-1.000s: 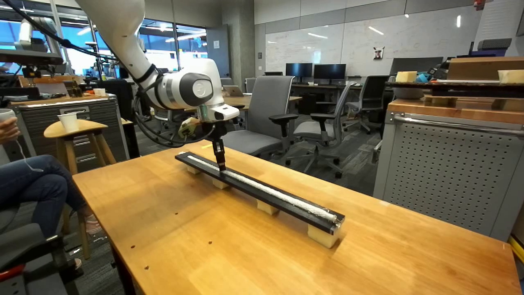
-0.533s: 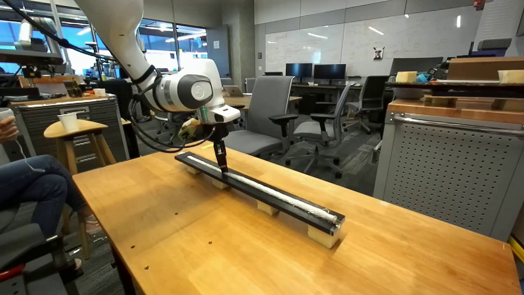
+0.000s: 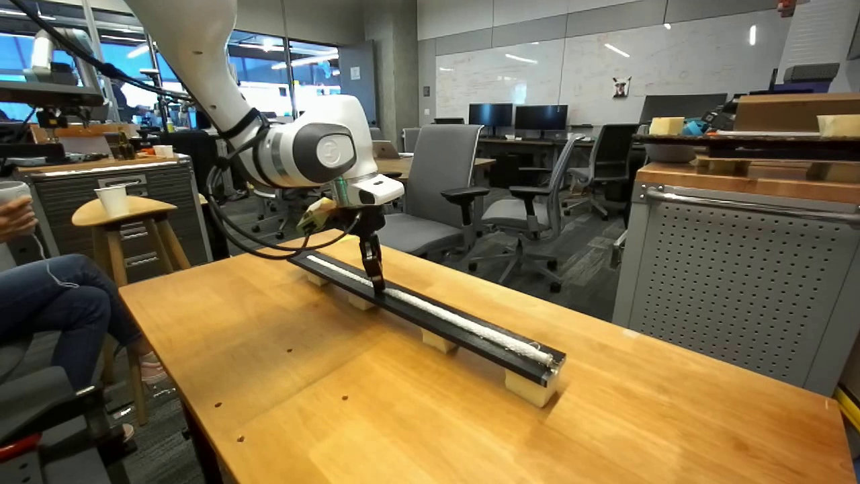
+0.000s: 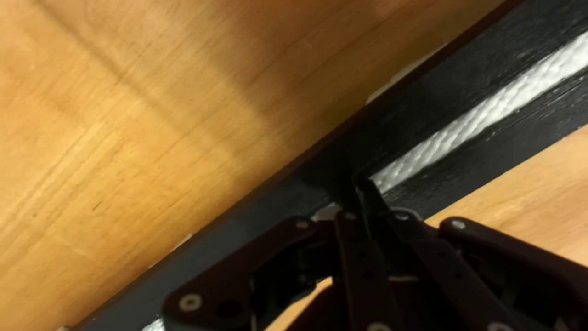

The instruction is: Put the rope in the groove then press down on the rope

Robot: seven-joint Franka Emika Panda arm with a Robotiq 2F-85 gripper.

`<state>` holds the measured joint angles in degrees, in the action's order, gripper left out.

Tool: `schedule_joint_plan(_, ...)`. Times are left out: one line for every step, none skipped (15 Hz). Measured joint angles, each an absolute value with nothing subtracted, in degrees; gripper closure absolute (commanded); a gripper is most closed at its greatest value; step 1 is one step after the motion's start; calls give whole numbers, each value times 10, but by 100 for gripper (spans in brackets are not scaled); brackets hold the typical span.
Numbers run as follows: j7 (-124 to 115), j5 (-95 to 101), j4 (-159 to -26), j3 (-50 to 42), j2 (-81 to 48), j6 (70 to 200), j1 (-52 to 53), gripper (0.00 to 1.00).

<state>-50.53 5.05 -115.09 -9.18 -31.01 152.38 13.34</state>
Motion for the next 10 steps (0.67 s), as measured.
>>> schedule_joint_plan(-505, 50, -1153, -94, -309, 1524, 131, 90)
schedule_joint_plan(-505, 50, -1155, -95, -308, 1524, 128, 91)
schedule_joint_plan(-505, 50, -1157, -96, -306, 1524, 124, 91)
schedule_joint_plan(-505, 50, -1159, -96, -305, 1524, 121, 92)
schedule_joint_plan(-505, 50, -1160, -97, -305, 1524, 118, 92)
schedule_joint_plan(-505, 50, -1160, -97, -305, 1524, 115, 92)
schedule_joint_plan(-505, 50, -1160, -97, -305, 1524, 113, 91)
schedule_joint_plan(-505, 50, -1160, -97, -305, 1524, 110, 92)
schedule_joint_plan(-505, 49, -1160, -97, -305, 1524, 108, 90)
schedule_joint_plan(-505, 47, -1160, -97, -304, 1524, 106, 91)
